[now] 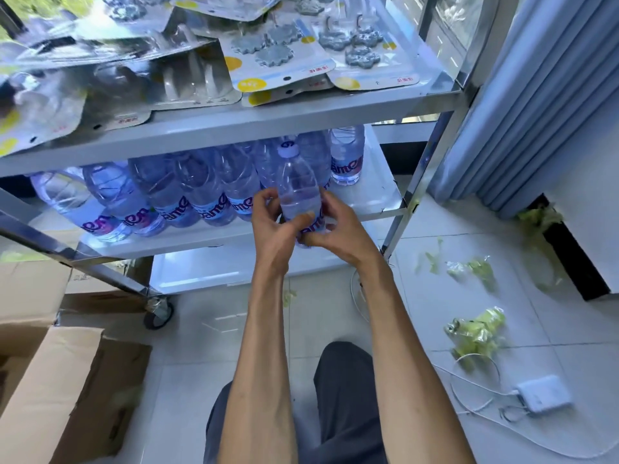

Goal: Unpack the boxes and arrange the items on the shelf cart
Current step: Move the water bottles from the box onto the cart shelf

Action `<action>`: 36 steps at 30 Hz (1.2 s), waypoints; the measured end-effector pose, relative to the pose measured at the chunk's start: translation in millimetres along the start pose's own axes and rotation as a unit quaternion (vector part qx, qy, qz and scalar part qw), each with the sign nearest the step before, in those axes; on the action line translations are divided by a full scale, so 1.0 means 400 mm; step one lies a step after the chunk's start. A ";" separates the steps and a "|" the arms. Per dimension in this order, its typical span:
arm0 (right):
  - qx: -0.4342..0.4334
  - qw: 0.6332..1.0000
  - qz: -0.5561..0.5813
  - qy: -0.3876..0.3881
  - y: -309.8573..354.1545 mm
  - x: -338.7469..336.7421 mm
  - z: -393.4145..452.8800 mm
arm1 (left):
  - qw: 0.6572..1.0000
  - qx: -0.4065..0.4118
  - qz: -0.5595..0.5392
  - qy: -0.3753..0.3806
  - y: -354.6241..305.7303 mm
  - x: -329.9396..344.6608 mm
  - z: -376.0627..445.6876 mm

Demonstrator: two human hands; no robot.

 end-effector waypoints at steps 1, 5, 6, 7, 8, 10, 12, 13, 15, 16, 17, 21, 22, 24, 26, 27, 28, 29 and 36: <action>-0.015 0.999 0.000 -0.038 0.013 -0.016 0.000 | 1.000 0.006 -0.012 0.015 -0.013 0.016 0.002; -0.066 0.983 -0.018 -0.171 0.036 -0.085 -0.023 | 0.999 0.041 0.002 0.011 -0.028 0.033 0.018; -0.071 0.977 -0.030 -0.200 0.034 -0.105 -0.030 | 0.998 0.032 0.044 -0.030 -0.017 0.018 0.021; -0.074 0.970 -0.039 -0.230 0.032 -0.127 -0.033 | 0.990 0.019 0.108 -0.086 -0.002 -0.001 0.023; -0.075 0.963 -0.042 -0.255 0.030 -0.148 -0.034 | 0.971 0.001 0.190 -0.144 0.014 -0.022 0.020; -0.076 0.956 -0.040 -0.281 0.027 -0.174 -0.020 | 0.918 -0.032 0.345 -0.191 0.040 -0.039 0.017; -0.067 0.954 -0.050 -0.287 0.024 -0.182 0.006 | 0.888 -0.035 0.434 -0.146 0.071 -0.020 0.030; -0.061 0.954 -0.055 -0.288 0.019 -0.181 0.019 | 0.878 -0.025 0.462 -0.122 0.083 -0.008 0.035; -0.056 0.955 -0.058 -0.285 0.007 -0.176 0.043 | 0.863 -0.004 0.494 -0.105 0.099 0.009 0.038; -0.057 0.955 -0.060 -0.285 0.004 -0.174 0.055 | 0.859 -0.002 0.501 -0.106 0.104 0.011 0.040; -0.059 0.955 -0.062 -0.284 0.001 -0.174 0.066 | 0.856 -0.004 0.506 -0.110 0.107 0.011 0.043; -0.059 0.952 -0.066 -0.292 -0.015 -0.181 0.092 | 0.848 -0.019 0.518 -0.114 0.112 0.009 0.058; -0.058 0.952 -0.067 -0.294 -0.018 -0.182 0.097 | 0.846 -0.019 0.520 -0.113 0.112 0.010 0.061; -0.060 0.951 -0.061 -0.297 -0.021 -0.180 0.106 | 0.843 -0.020 0.526 -0.112 0.111 0.011 0.063; -0.061 0.951 -0.064 -0.297 -0.026 -0.179 0.111 | 0.841 -0.023 0.529 -0.111 0.111 0.011 0.063; -0.060 0.951 -0.068 -0.295 -0.028 -0.179 0.112 | 0.841 -0.024 0.529 -0.111 0.113 0.011 0.064; -0.059 0.952 -0.070 -0.293 -0.031 -0.181 0.113 | 0.841 -0.024 0.529 -0.111 0.114 0.011 0.065; -0.057 0.952 -0.072 -0.291 -0.034 -0.182 0.114 | 0.840 -0.024 0.530 -0.112 0.114 0.010 0.066; -0.044 0.945 -0.062 -0.319 -0.033 -0.174 0.115 | 0.842 -0.008 0.527 -0.113 0.122 0.011 0.069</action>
Point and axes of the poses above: each hand's wrist, its own z-axis towards the middle knuckle, its own x-axis out of the palm, y = z × x, the point moved 7 cm from there along z, towards the middle knuckle, and after that the axes turned 9 degrees about z, right-handed, at the moved point
